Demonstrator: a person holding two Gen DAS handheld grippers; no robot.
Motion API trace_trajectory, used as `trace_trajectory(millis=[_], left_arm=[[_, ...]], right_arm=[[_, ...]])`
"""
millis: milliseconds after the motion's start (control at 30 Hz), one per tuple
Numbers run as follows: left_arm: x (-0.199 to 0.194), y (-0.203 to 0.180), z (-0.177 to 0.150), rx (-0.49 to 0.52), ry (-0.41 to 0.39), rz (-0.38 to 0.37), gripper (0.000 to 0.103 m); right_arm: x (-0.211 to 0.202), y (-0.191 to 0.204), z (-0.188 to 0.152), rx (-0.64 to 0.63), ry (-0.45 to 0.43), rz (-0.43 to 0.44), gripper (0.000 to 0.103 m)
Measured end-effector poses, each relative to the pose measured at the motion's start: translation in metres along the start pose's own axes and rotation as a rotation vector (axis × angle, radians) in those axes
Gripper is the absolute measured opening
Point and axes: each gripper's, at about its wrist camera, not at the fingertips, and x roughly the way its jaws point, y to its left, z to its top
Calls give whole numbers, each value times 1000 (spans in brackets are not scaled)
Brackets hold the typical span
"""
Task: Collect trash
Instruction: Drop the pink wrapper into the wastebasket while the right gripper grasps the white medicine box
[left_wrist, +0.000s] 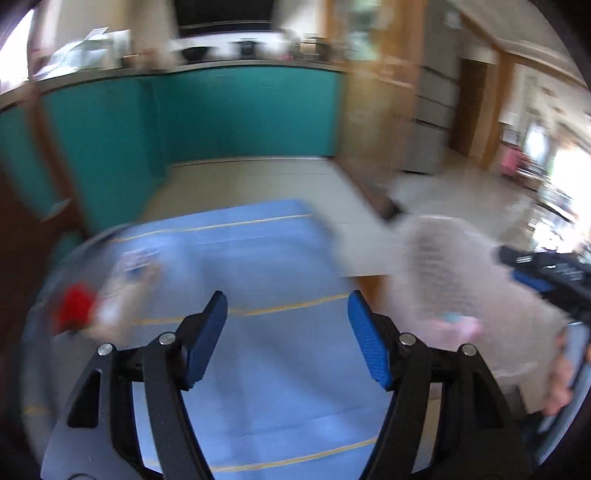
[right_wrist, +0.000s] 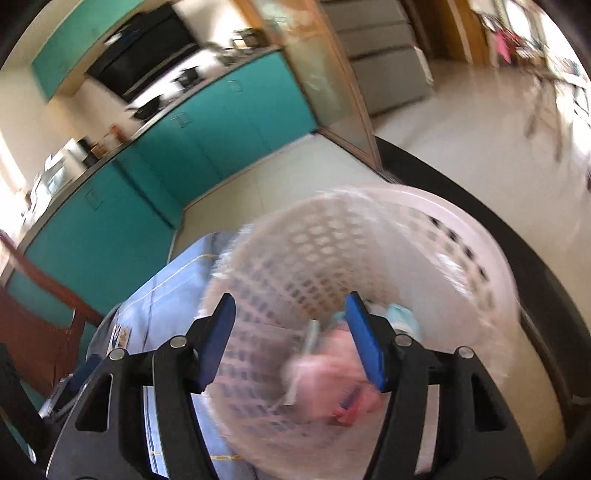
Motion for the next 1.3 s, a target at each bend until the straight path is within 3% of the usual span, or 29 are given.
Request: trace_trajectory(millis=[167, 267, 333, 533, 700, 833, 1000, 1167, 1233, 1300], left_arm=[[-15, 57, -25, -29, 35, 125, 56], [-32, 78, -38, -30, 24, 169, 47], [-45, 90, -50, -41, 24, 177, 46], [-69, 114, -83, -43, 61, 155, 46], [-79, 130, -102, -53, 93, 164, 46], [-87, 139, -106, -59, 79, 163, 46], [-83, 154, -96, -58, 58, 189, 46], [-55, 162, -70, -70, 81, 226, 46], [-41, 163, -56, -80, 98, 225, 46], [-25, 166, -40, -84, 109, 219, 46]], right_arm=[[23, 64, -12, -186, 47, 68, 61], [52, 115, -22, -270, 141, 152, 61], [74, 152, -29, -299, 217, 216, 61], [148, 267, -58, -390, 367, 295, 61], [199, 319, -82, -416, 407, 254, 61], [224, 342, -95, -467, 396, 179, 61], [216, 351, -104, -585, 364, 141, 62], [203, 333, -94, -642, 430, 162, 55], [197, 318, -87, -642, 476, 165, 45], [187, 297, -80, -661, 490, 140, 45]])
